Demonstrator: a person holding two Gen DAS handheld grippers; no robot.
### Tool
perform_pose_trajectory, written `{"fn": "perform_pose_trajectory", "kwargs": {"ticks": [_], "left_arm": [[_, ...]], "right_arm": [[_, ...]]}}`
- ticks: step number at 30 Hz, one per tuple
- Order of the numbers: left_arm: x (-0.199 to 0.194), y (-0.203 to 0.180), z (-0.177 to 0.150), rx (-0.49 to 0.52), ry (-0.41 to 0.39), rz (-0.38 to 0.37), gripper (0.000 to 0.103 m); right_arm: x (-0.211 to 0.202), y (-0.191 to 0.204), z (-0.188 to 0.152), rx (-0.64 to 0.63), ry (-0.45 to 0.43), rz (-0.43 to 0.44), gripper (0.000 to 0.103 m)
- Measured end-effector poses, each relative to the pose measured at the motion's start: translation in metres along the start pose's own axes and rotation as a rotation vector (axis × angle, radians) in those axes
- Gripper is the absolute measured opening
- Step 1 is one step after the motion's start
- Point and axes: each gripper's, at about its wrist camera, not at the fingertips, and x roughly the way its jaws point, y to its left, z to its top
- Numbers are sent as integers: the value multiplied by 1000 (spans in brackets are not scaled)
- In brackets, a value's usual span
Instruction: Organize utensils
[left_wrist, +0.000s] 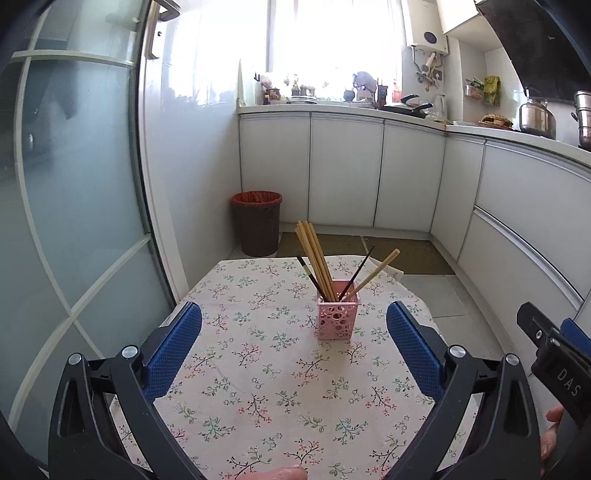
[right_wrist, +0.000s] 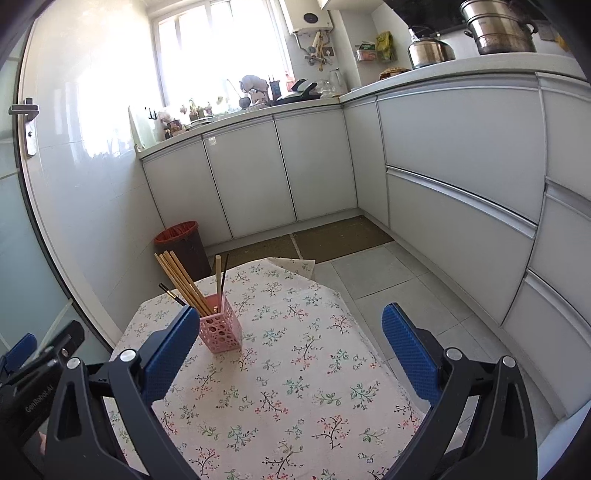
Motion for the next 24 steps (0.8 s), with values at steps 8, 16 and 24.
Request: {"fn": "perform_pose_trajectory", "kwargs": {"ticks": [8,16,24], "left_arm": [[-17,0,11,-14,3,7,96],[-21,-2,17,1,18,-10,96],[-10,-1,15,3,66,-4,96]], "right_arm": [[-11,5,7,-44,30,-31,96],[-19,4,12,-37,18,-55,96],[-21,13,12,-76,-2,-65,96]]}}
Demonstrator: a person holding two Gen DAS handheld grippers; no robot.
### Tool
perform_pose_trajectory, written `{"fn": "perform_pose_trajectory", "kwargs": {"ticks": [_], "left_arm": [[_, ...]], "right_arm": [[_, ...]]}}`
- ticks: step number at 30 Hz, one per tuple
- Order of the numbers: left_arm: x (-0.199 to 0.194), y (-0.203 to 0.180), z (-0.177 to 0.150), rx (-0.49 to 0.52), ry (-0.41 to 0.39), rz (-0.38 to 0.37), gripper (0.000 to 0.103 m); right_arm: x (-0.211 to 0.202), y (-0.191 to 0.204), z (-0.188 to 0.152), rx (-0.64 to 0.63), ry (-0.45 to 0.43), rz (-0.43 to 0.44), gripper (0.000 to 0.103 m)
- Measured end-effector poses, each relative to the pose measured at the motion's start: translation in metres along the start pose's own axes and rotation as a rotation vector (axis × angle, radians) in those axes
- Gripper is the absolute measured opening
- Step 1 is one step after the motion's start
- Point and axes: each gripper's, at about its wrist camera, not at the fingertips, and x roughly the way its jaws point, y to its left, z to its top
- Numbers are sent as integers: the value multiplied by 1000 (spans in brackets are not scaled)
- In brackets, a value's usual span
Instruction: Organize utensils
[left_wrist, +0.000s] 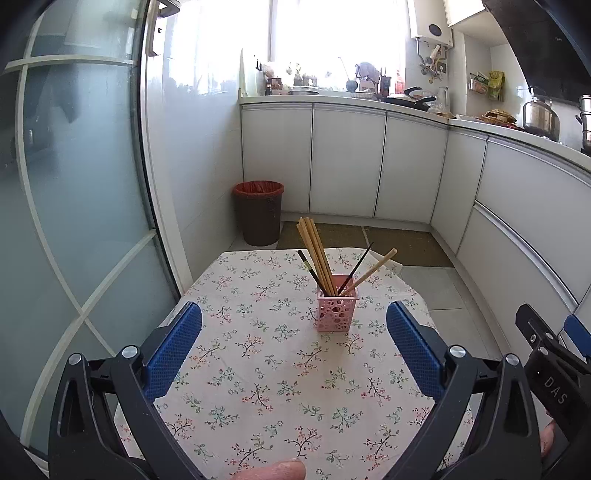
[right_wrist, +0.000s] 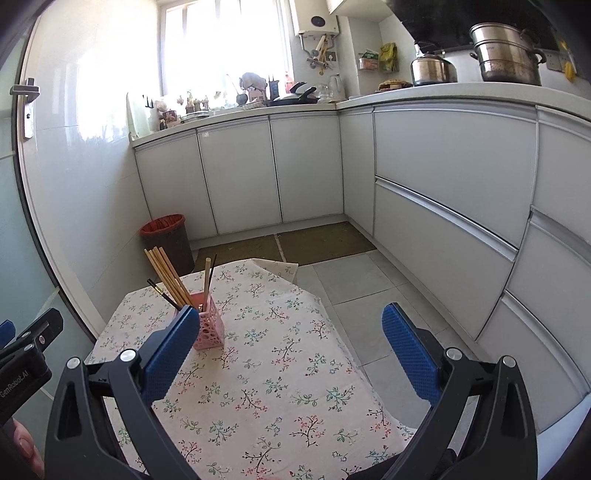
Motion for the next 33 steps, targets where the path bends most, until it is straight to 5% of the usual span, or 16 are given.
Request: {"fn": "perform_pose_trajectory", "kwargs": {"ticks": [33], "left_arm": [[40,-4,6,-12,61,-5,96]], "right_arm": [[31,4,12,0,53,15,96]]}}
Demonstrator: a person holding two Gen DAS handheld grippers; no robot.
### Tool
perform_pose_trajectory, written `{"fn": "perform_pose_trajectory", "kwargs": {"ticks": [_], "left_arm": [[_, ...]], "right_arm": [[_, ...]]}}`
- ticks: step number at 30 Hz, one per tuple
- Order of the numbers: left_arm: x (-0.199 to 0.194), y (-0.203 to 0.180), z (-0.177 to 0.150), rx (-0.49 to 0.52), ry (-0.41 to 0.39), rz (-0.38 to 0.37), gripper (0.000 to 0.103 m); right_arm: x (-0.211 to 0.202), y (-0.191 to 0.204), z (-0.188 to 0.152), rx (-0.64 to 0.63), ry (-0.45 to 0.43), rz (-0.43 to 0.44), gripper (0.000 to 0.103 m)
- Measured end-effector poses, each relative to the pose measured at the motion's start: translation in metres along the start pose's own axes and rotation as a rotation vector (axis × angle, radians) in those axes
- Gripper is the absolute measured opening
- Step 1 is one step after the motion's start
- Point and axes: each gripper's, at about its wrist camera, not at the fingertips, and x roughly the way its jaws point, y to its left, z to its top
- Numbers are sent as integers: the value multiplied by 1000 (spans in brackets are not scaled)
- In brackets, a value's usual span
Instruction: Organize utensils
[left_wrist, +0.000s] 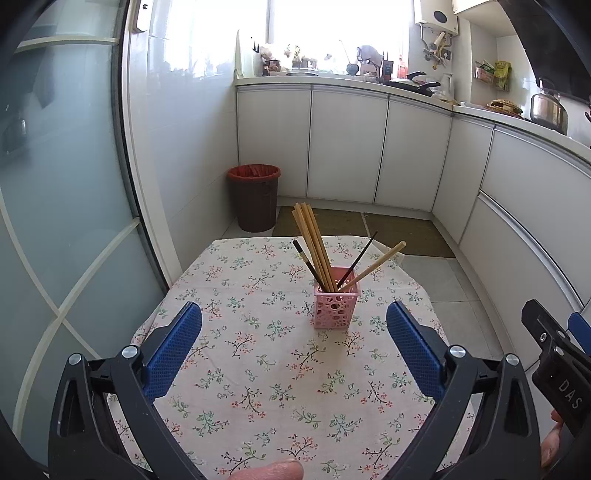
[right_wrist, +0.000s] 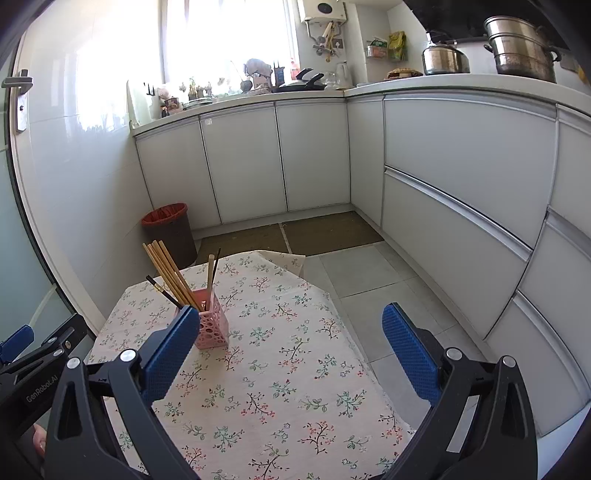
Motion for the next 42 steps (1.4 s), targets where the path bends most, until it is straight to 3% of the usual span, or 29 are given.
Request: {"fn": "perform_pose_trajectory", "kwargs": {"ticks": [42], "left_arm": [[-7,-2,2,2,-2,15,96]], "right_arm": [[-2,-4,-1,14,30,16,96]]}}
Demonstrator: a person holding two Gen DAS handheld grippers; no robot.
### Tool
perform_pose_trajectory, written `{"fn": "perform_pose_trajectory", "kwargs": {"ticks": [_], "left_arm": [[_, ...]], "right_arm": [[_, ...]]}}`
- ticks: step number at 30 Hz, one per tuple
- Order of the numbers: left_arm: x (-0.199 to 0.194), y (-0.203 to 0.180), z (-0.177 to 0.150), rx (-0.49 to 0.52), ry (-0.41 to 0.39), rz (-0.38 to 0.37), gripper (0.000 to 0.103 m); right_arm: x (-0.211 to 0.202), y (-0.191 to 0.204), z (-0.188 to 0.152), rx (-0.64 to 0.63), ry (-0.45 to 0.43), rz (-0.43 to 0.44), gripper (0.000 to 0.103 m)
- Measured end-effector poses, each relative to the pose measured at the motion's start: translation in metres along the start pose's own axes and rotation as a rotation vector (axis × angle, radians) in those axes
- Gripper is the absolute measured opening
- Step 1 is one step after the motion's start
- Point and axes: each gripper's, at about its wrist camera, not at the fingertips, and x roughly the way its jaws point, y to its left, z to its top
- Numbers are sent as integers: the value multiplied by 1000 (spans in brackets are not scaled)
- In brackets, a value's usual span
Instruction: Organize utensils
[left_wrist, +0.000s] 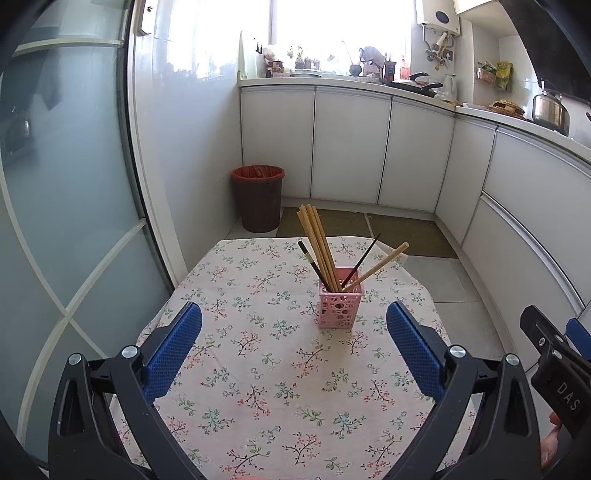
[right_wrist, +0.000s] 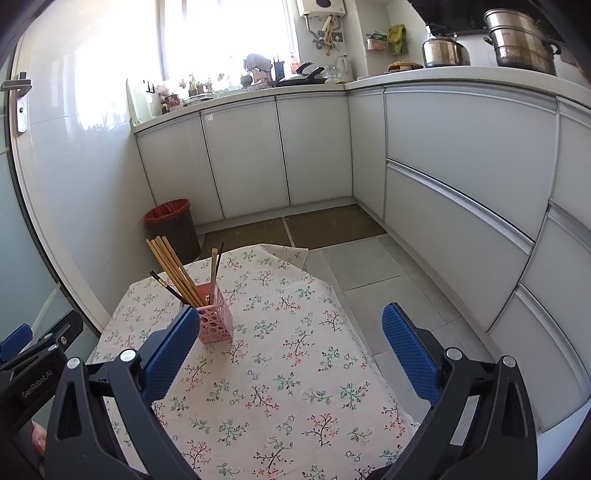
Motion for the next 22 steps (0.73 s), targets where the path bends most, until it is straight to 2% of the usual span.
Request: {"fn": "perform_pose_trajectory", "kwargs": {"ticks": [5,8,12,16,22], "left_arm": [[0,-4,0,20,-5,0,94],[-4,-5,0,31,-31,2,89],[-9,-8,2,45,-64,0,88],[-7,-8,3,42,-44,-11,96],[-8,-4,4,11,-37,-21,96]], "right_arm": [[0,-2,-1,12,7,2,96],[0,-2,-1,12,4,-1,96],[-1,-2,-1,10,1,0,96],[-2,-3,1,12,-7,1,96],[0,-5,1,22,4,-1,96]]}}
